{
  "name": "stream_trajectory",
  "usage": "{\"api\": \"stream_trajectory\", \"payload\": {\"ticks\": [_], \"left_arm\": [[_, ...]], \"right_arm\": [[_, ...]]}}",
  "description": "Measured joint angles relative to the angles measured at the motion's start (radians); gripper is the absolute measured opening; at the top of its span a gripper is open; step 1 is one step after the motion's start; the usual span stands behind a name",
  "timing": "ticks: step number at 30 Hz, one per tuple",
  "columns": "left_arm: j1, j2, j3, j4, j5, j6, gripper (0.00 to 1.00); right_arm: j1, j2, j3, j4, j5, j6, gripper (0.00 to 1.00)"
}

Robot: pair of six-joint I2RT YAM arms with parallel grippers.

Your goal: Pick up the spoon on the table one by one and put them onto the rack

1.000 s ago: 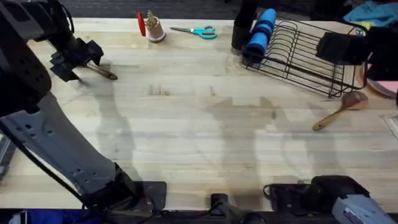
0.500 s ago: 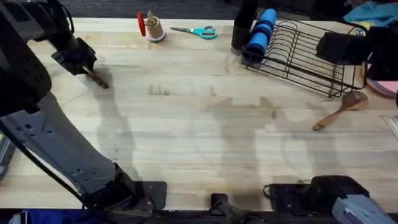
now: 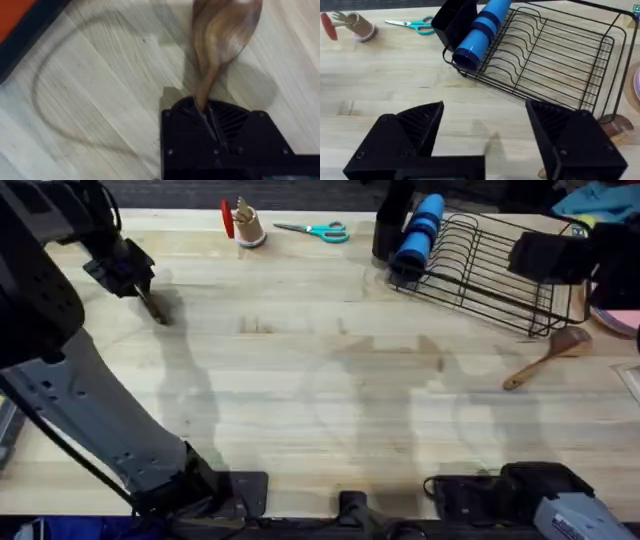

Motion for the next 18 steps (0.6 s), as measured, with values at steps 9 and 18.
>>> {"api": "stream_trajectory", "payload": {"ticks": [9,18], "left_arm": [[-0.069,-0.192,-0.002,-0.006,-0.036,0.001,0.043],[-0.152,-0.351,-0.002,-0.009,-0.071,0.0,0.043]], "right_arm": [[0.0,0.0,0.0,0.0,0.0,0.0,0.993],[0.0,0.0,0.0,0.0,0.0,0.0,0.993]]}}
